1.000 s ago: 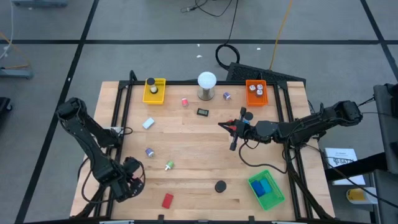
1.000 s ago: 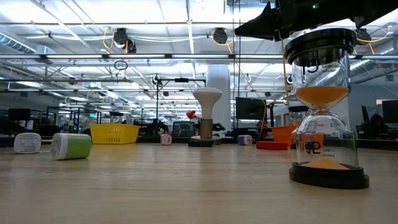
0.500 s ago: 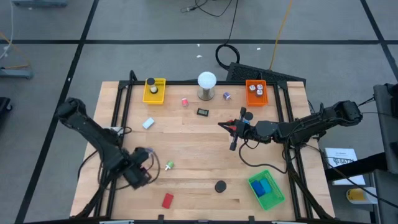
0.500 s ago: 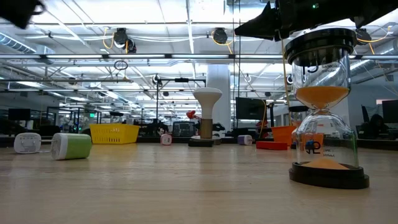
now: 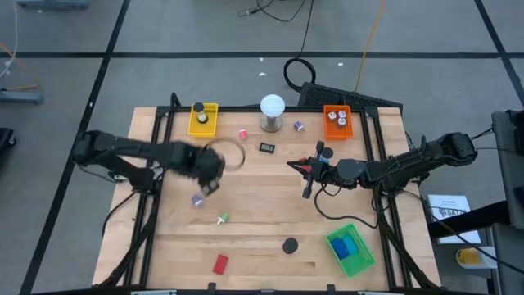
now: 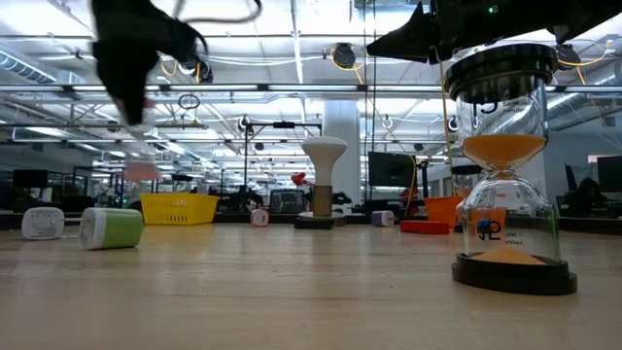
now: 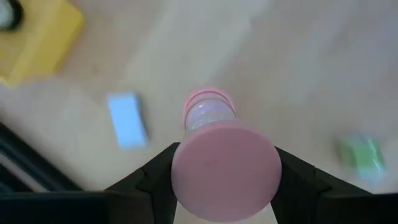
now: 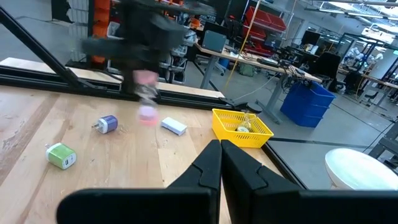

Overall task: Pick & Place Office items
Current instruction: Put the pink hour glass into the yellow bin

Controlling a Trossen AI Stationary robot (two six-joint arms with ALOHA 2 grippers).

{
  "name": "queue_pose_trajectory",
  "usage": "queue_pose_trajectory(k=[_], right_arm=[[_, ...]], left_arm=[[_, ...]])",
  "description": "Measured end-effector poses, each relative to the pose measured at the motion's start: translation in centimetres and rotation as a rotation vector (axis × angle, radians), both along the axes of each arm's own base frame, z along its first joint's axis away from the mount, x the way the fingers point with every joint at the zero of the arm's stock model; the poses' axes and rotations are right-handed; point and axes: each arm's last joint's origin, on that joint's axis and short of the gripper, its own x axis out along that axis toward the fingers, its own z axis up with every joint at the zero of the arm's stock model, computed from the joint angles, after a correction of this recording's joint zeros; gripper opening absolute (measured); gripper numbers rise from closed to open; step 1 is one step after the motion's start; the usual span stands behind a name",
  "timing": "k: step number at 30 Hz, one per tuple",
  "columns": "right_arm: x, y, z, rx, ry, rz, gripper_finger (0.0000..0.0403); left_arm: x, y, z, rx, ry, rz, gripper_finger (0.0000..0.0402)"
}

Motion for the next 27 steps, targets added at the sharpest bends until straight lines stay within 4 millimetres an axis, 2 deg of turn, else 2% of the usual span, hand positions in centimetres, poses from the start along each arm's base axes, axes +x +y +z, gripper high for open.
queue_pose_trajectory(k=[6, 13, 20, 27], right_arm=[[0.0, 0.0, 0.0, -0.003, 0.001, 0.0, 0.0004], [0.0, 0.0, 0.0, -0.003, 0.004, 0.001, 0.0004], [0.0, 0.0, 0.0, -0.004, 0.005, 0.0, 0.0004], [0.0, 0.0, 0.0, -0.008, 0.007, 0.001, 0.0004]], left_arm=[[0.4, 6.3, 0.0, -0.01, -0.041, -0.011, 0.0196], [0.3, 10.8, -1.6, -0.031, 0.027, -0.016, 0.0196], [0.9, 13.0, -3.4, -0.071, 0.07, -0.028, 0.0196], [0.9, 13.0, -5.3, -0.118, 0.048, -0.076, 0.0196]])
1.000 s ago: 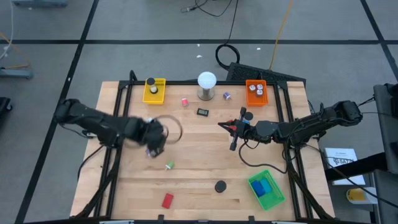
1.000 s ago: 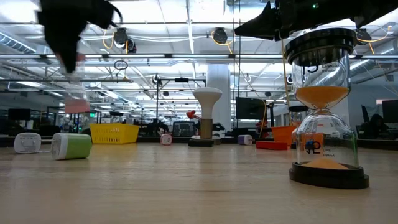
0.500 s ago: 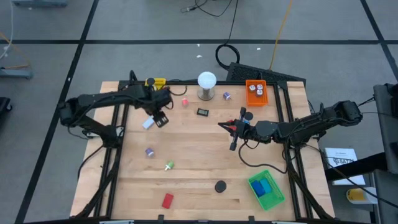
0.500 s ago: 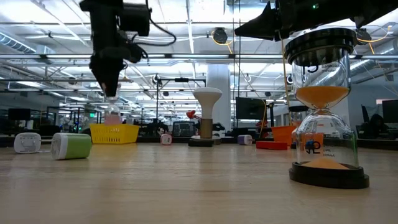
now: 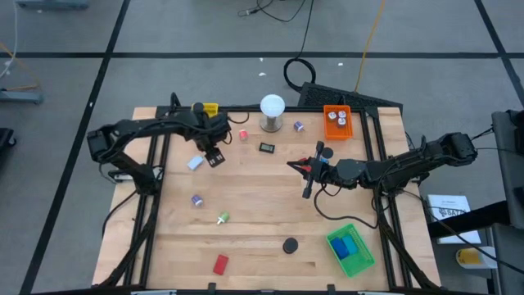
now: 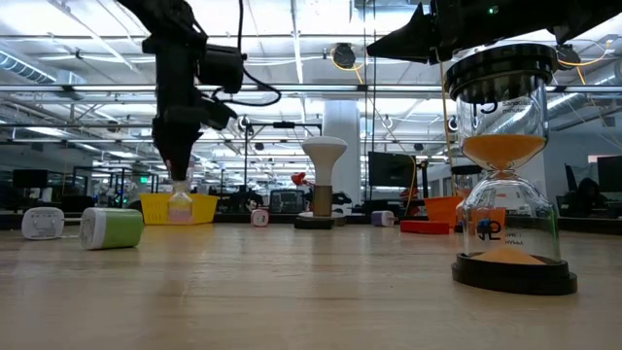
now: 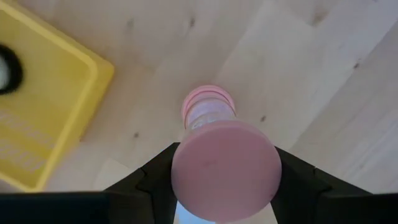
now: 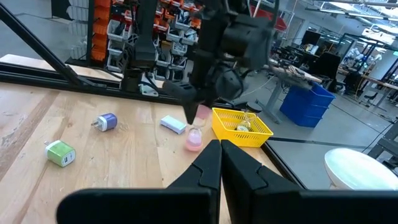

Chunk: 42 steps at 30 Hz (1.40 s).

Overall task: Pick & Place Office items
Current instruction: Put the pink hour glass into the yellow bin

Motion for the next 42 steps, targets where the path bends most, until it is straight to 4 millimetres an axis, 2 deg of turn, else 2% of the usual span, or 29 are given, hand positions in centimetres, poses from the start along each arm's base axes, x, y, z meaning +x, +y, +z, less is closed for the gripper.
queue_pose_trajectory(k=[5, 12, 14, 16, 20, 25, 35, 38, 42], right_arm=[[0.0, 0.0, 0.0, 0.0, 0.0, 0.0, 0.0004], [0.0, 0.0, 0.0, 0.0, 0.0, 0.0, 0.0004], [0.0, 0.0, 0.0, 0.0, 0.0, 0.0, 0.0004], [0.0, 0.0, 0.0, 0.0, 0.0, 0.0, 0.0004], [0.0, 0.0, 0.0, 0.0, 0.0, 0.0, 0.0004], [0.0, 0.0, 0.0, 0.0, 0.0, 0.0, 0.0004], [0.0, 0.0, 0.0, 0.0, 0.0, 0.0, 0.0004], [0.0, 0.0, 0.0, 0.0, 0.0, 0.0, 0.0004], [0.0, 0.0, 0.0, 0.0, 0.0, 0.0, 0.0004]], left_arm=[[-0.7, 0.1, -1.1, -0.018, 0.01, 0.009, 0.0196], [-0.7, 0.4, -1.2, -0.038, -0.018, 0.034, 0.0197], [-0.6, 0.3, -1.3, -0.032, -0.025, 0.022, 0.0223], [-0.4, 0.2, -1.7, -0.039, -0.017, 0.014, 0.0268], [-0.4, 0.3, -1.0, -0.011, -0.016, 0.016, 0.0343], [-0.5, 0.3, -0.1, 0.028, -0.016, 0.034, 0.0376], [0.1, -0.9, 0.2, 0.041, -0.029, 0.068, 0.0339], [0.1, -1.0, 0.2, 0.047, -0.028, 0.093, 0.0304], [0.1, -1.0, 0.2, 0.044, -0.021, 0.097, 0.0234]])
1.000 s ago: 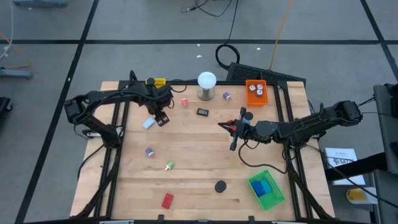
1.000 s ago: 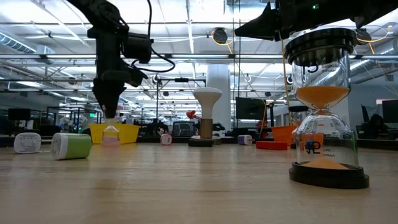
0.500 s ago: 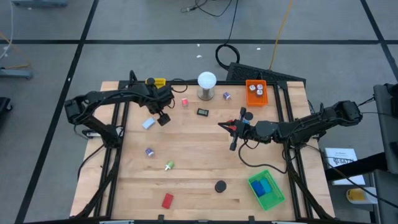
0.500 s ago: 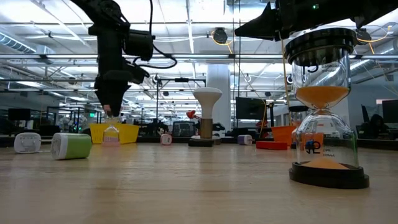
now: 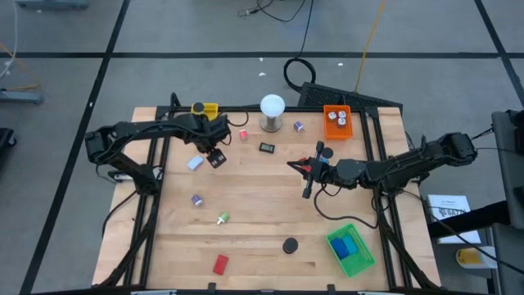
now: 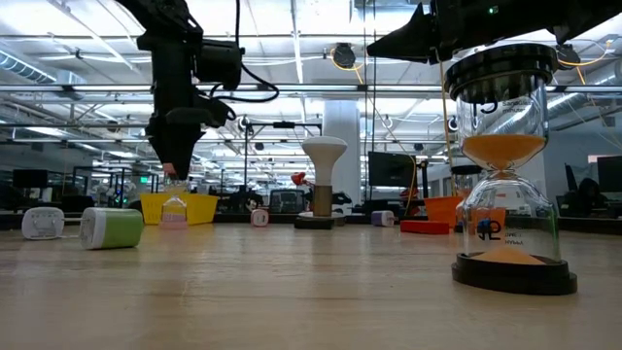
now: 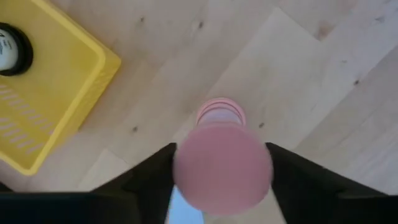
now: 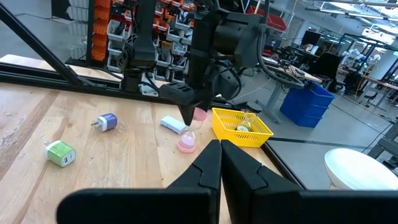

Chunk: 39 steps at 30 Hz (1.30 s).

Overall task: Pick & Place Office items
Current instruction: Put the pink hour glass into the yellow bin

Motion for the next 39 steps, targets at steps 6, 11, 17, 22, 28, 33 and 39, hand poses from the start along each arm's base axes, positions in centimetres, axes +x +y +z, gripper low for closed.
queue_pose_trajectory(k=[6, 11, 17, 22, 28, 33, 39], right_arm=[[0.0, 0.0, 0.0, 0.0, 0.0, 0.0, 0.0004], [0.0, 0.0, 0.0, 0.0, 0.0, -0.001, 0.0004], [0.0, 0.0, 0.0, 0.0, 0.0, -0.001, 0.0004], [0.0, 0.0, 0.0, 0.0, 0.0, 0.0, 0.0004], [0.0, 0.0, 0.0, 0.0, 0.002, 0.0, 0.0004], [0.0, 0.0, -0.1, -0.002, 0.009, 0.0, 0.0004], [0.0, 0.0, -0.1, -0.002, 0.009, 0.0, 0.0004]], left_arm=[[0.0, 0.0, 0.0, 0.023, 0.011, -0.011, 0.0204], [0.1, 0.0, 0.4, 0.026, 0.007, -0.01, 0.0204], [0.3, 0.5, 4.8, 0.079, -0.051, 0.01, 0.0204], [-0.2, 1.6, 9.5, 0.184, -0.049, 0.086, 0.0204], [-1.6, 3.9, 11.2, 0.21, -0.062, 0.188, 0.0204], [-3.5, 5.8, 9.3, 0.181, 0.017, 0.251, 0.0204], [-5.3, 7.7, 6.9, 0.171, 0.053, 0.325, 0.0204]])
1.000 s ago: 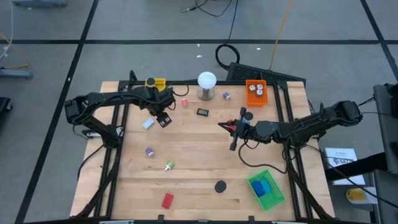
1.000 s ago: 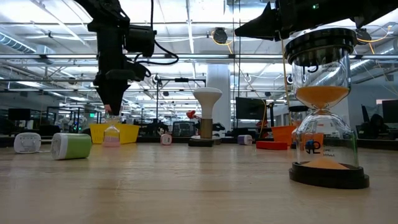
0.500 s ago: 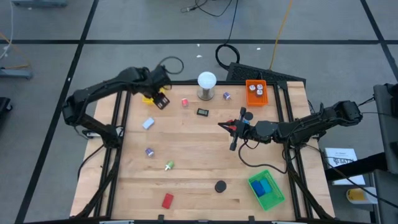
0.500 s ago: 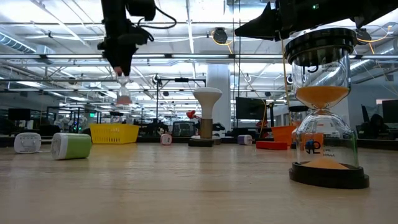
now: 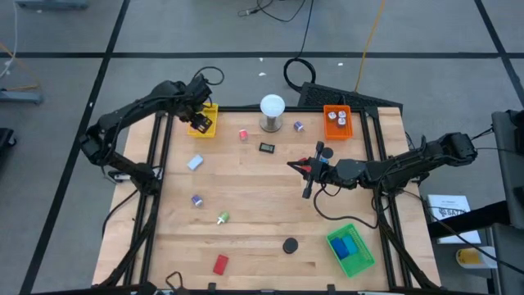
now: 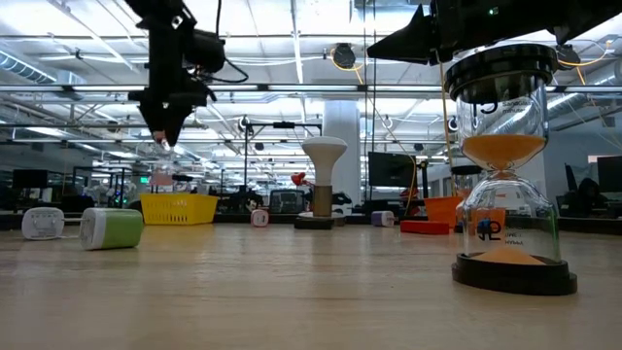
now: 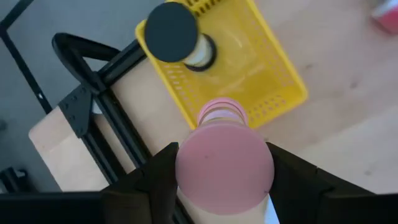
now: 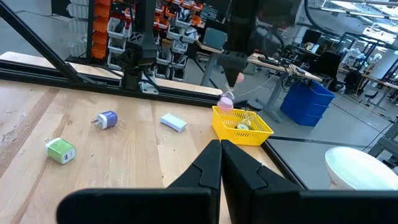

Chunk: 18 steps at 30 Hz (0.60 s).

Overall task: Pick & Place Office items
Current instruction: Put the pink hour glass into the yellow bin

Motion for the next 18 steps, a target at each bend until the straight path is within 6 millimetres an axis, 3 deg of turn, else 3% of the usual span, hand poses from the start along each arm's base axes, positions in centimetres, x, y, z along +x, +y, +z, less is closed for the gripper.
queue_pose_trajectory(k=[18], right_arm=[[0.0, 0.0, 0.0, 0.0, -0.001, 0.0, 0.0004]], left_arm=[[-1.3, 2.4, -3.1, 0.023, -0.107, 0.059, 0.0204]])
